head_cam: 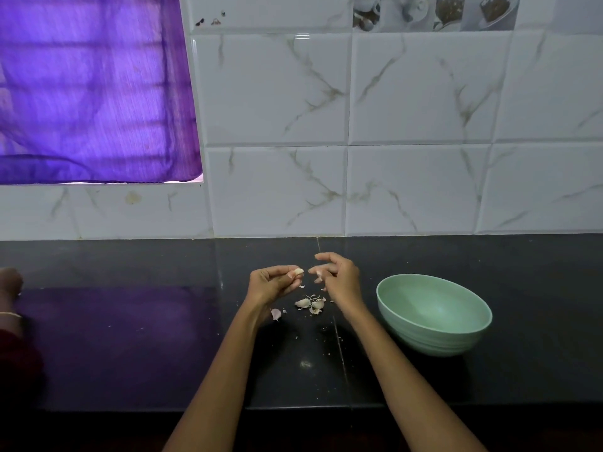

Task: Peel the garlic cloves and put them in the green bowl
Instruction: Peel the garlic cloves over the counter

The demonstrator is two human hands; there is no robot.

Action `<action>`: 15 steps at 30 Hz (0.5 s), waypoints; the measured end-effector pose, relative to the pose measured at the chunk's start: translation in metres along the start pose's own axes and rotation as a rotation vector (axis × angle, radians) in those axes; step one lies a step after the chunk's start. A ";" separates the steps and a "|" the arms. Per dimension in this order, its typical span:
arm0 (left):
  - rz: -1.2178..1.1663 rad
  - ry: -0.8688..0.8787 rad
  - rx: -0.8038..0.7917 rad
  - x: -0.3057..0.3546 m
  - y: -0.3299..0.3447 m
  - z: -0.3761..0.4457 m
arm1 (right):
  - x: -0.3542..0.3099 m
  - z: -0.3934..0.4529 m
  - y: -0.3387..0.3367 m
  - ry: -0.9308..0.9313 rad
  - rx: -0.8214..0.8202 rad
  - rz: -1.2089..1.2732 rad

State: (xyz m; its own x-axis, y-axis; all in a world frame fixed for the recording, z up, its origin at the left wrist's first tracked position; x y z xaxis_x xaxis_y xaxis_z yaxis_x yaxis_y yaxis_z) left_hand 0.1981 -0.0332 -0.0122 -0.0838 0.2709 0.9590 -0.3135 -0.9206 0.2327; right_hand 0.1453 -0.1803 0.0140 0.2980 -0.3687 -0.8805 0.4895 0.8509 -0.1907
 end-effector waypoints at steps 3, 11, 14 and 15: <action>0.006 0.001 -0.006 0.001 0.000 -0.001 | -0.008 -0.002 -0.003 -0.079 0.037 -0.281; 0.070 0.036 0.020 0.003 0.002 -0.004 | -0.013 -0.002 0.000 -0.087 0.006 -0.188; 0.101 0.053 0.003 0.004 0.004 -0.004 | -0.012 -0.002 0.008 -0.123 -0.059 -0.144; 0.119 0.061 -0.002 0.005 0.005 -0.005 | -0.013 -0.004 0.010 -0.118 -0.089 -0.137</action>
State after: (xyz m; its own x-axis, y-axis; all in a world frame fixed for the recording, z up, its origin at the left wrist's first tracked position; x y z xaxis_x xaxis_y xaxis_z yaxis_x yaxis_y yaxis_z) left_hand 0.1917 -0.0349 -0.0072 -0.1781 0.1766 0.9680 -0.3000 -0.9467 0.1175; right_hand 0.1437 -0.1654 0.0217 0.3301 -0.5206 -0.7874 0.4593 0.8173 -0.3478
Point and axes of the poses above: each hand's wrist, its own z-axis towards the middle knuckle, its own y-axis out of the palm, x = y × z, the point moved 8 cm from there along z, towards the middle knuckle, and after that the axes turned 1 degree about z, right-handed, at the moved point
